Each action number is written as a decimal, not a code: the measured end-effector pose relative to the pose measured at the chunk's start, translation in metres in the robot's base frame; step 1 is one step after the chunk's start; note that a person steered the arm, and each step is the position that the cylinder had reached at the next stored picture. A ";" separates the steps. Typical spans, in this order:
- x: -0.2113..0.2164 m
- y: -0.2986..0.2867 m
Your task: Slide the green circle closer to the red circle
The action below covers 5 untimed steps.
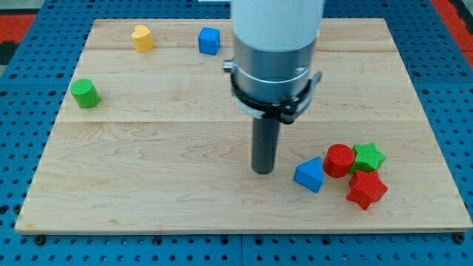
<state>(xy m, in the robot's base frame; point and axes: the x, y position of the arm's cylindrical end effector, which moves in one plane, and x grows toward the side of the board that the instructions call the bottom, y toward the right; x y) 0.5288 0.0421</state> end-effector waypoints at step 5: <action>-0.151 -0.132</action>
<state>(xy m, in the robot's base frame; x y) 0.3776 -0.0894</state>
